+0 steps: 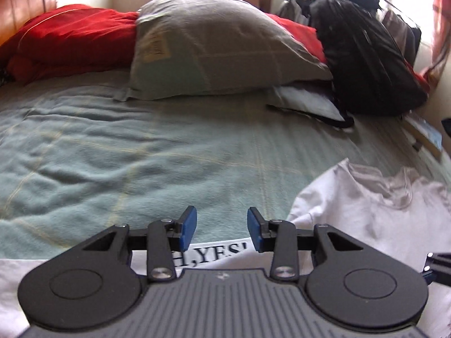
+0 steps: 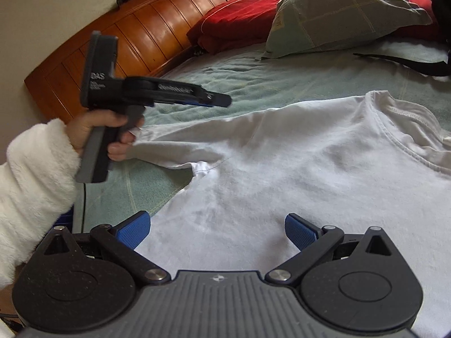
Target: Fold clothes
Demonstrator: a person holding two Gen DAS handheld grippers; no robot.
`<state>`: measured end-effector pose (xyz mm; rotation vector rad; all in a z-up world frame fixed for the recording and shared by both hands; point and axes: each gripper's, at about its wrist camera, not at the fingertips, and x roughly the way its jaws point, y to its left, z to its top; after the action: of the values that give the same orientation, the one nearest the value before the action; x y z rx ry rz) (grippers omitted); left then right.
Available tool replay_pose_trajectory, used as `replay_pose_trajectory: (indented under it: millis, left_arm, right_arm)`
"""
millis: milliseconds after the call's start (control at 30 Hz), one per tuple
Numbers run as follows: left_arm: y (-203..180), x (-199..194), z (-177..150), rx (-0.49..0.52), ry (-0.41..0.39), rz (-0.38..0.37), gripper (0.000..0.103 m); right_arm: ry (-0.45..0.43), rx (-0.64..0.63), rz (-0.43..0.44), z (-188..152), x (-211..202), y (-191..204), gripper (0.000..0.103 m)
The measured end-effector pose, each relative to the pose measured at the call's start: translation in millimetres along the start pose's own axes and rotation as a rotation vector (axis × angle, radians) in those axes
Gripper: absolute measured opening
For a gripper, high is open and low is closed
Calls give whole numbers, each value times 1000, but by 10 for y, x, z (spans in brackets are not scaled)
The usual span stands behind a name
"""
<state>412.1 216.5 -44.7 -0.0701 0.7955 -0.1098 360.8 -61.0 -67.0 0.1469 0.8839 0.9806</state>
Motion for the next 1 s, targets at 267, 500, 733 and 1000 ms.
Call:
replay_pose_trajectory:
  millis: [267, 500, 733, 1000]
  left_arm:
    - [-291, 26, -285, 159, 22, 39, 37]
    - [-493, -14, -264, 336, -3, 62, 37]
    - [-623, 264, -47, 500, 83, -89, 37]
    - [-588, 312, -53, 459, 126, -182, 3]
  right_arm:
    - [-6, 41, 53, -20, -30, -106, 103]
    - [-8, 52, 70, -35, -21, -144, 103]
    - [-8, 50, 70, -47, -5, -153, 103]
    - [-12, 59, 81, -47, -18, -162, 103]
